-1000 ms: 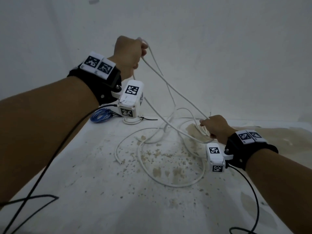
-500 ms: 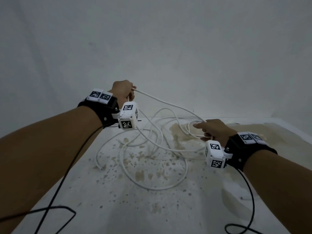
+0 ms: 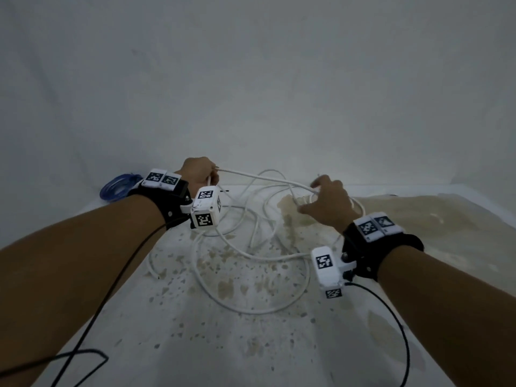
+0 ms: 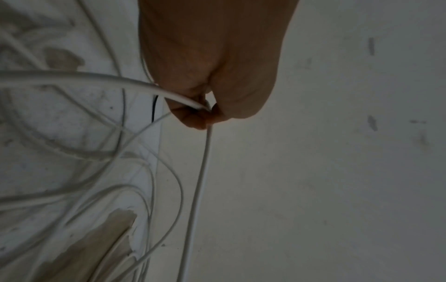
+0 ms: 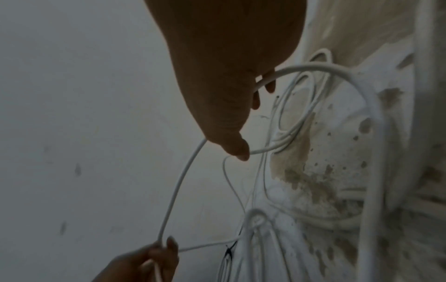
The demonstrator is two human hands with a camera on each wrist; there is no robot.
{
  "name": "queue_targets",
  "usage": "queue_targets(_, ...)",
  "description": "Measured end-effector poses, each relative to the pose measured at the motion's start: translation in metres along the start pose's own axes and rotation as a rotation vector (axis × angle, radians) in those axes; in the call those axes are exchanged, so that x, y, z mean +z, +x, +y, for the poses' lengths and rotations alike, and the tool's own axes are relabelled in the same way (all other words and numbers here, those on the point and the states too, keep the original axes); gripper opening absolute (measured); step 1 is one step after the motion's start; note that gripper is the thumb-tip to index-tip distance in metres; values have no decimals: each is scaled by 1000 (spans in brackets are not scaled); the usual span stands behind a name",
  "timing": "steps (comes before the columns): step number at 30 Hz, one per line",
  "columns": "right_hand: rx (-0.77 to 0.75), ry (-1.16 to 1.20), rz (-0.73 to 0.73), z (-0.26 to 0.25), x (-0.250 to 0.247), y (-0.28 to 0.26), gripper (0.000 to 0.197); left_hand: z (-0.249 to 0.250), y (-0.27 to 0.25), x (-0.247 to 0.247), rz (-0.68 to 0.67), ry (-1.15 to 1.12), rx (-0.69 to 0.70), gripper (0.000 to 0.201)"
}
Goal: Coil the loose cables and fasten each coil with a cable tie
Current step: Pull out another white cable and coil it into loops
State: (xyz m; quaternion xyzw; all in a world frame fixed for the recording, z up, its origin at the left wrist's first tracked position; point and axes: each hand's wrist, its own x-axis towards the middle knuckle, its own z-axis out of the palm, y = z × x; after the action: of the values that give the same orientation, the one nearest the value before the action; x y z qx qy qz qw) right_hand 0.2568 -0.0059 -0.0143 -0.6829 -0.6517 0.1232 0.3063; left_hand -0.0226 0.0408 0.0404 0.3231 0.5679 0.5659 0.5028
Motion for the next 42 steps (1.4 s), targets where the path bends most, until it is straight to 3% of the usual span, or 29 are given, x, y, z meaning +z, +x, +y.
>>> queue_targets(2,-194,-60,74,-10,3,-2,53,-10,2,8,-9,-1,22,28)
queue_targets(5,-449,-101,37,-29,5,-13,37,-23,-1,14,-8,-10,63,29)
queue_targets(7,-531,-130,64,-41,10,-23,37,-28,-5,13,1,0,115,25)
queue_targets(9,-566,-104,115,-52,17,-30,34,-30,-6,2,-22,206,169,17)
queue_targets(14,-492,-219,18,-56,28,-25,16,-48,-19,-26,54,562,82,52)
queue_targets(16,-427,-246,41,-51,28,-21,16,-50,-31,-44,86,651,91,48)
queue_targets(18,-369,-259,78,-45,28,-19,18,-54,-44,-61,-9,855,25,40)
queue_targets(20,-319,-267,101,-41,28,-19,19,-60,-59,-71,-160,1041,-135,35)
queue_targets(24,-282,-329,59,-39,30,-22,21,-72,-79,-66,-192,1262,-164,19)
queue_targets(28,-243,-372,38,-28,21,-20,19,-44,-77,-62,-141,1208,-29,12)
queue_targets(31,-176,-479,42,-19,4,-18,19,12,-81,-65,30,1094,271,29)
queue_targets(34,-149,-583,-14,-15,-7,-18,22,63,-93,-66,127,832,420,29)
queue_targets(38,-110,-651,-78,-9,-11,-19,24,114,-101,-76,206,733,457,25)
queue_targets(42,-93,-637,-108,-5,-13,-20,27,149,-109,-84,256,561,499,32)
